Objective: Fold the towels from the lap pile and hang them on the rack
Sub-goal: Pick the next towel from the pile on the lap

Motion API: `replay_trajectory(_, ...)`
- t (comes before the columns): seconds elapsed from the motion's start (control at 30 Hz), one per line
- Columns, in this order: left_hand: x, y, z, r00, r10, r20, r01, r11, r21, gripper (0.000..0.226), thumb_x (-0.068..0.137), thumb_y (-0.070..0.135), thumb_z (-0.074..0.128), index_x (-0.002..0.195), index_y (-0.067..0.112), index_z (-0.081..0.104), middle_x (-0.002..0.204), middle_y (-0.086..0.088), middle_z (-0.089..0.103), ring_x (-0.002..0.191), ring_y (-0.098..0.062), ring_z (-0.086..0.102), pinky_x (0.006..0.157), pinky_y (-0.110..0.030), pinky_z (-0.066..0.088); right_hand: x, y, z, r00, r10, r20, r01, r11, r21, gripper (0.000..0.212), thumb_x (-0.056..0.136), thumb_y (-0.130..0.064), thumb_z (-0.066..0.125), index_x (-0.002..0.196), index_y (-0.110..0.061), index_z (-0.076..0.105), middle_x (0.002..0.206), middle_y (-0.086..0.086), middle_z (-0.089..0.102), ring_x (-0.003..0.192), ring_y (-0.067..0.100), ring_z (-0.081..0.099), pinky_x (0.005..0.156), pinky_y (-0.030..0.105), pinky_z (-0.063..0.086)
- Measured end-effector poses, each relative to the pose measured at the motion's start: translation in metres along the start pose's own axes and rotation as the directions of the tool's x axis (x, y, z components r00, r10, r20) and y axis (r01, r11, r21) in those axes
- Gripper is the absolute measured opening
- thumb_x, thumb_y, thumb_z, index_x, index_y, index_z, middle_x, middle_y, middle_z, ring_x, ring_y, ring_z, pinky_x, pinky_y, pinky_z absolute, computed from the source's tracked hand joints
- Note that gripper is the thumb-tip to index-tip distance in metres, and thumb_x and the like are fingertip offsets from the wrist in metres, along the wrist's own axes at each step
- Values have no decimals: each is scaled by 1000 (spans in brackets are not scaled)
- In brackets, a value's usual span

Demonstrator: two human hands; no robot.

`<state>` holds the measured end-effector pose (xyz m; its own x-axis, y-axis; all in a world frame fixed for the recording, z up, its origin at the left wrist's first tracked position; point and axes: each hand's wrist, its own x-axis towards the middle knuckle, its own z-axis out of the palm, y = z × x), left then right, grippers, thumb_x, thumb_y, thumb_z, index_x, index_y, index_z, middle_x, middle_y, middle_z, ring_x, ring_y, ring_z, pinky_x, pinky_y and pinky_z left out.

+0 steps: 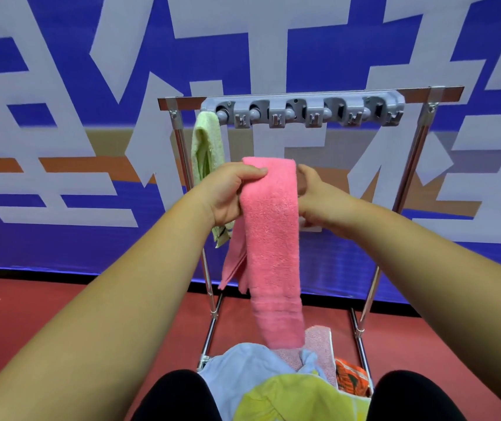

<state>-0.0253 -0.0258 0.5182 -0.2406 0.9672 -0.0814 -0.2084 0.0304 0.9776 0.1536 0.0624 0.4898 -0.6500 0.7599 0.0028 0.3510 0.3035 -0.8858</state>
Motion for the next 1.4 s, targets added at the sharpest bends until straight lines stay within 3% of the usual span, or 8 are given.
replay_trajectory(0.13,0,2,-2,997,-43,-62,49,995,90,38,101,11,65,135,-4,59,100,-20,69,85,-28,69,81,-41,56,-1,-13,-8,981,-194,-6,191,970,-153,123,77,-39,90,165,-50,5,171,1,26,149,21,43,120,46,42)
replay_trajectory(0.27,4,-2,-6,994,-102,-30,106,977,183,49,102,46,67,135,9,70,118,-18,69,100,-29,67,84,-39,56,6,-22,-10,940,-336,-61,316,925,-212,76,88,-38,79,150,-63,41,152,-7,44,122,17,64,105,43,54)
replay_trajectory(0.43,6,-3,-9,964,-42,-264,155,891,428,49,108,56,46,109,12,68,96,-5,74,84,-25,72,81,-40,60,9,-30,-12,948,-277,-159,242,948,-208,26,95,-23,68,112,-36,81,93,-15,78,82,6,72,75,33,61)
replay_trajectory(0.57,-3,5,-2,895,328,-303,-56,755,653,10,94,19,53,87,16,59,87,-9,57,78,-22,52,72,-38,46,16,-34,-16,930,-230,-287,73,880,-469,27,88,-18,57,96,-16,83,83,4,78,88,25,73,73,34,59)
replay_trajectory(0.77,-23,0,36,980,195,26,-131,549,825,30,84,24,71,106,8,58,90,-9,70,75,-16,55,69,-39,48,26,-44,-12,932,-172,-319,-46,817,-575,24,83,-14,56,82,-4,79,74,16,71,64,28,60,59,31,53)
replay_trajectory(0.93,-9,-17,47,944,325,-65,-98,462,881,43,84,29,74,110,9,45,102,-10,64,86,-27,66,56,-36,41,26,-55,-11,941,-174,-290,-44,786,-616,23,81,-16,57,76,-5,77,71,14,72,73,34,75,68,42,66)
replay_trajectory(1.2,2,-23,47,810,570,-136,-75,331,941,10,99,17,52,102,13,44,94,-5,53,83,-33,51,68,-40,38,25,-66,-14,924,-226,-309,-21,776,-630,21,81,-17,58,75,-5,74,70,14,70,59,30,60,56,30,53)
replay_trajectory(1.4,-7,4,35,706,708,-29,-159,198,967,3,103,14,46,104,14,49,91,-8,58,83,-35,55,64,-44,42,15,-66,-8,875,-307,-373,32,808,-588,25,91,-23,59,112,-23,73,103,4,72,93,31,69,77,40,59)
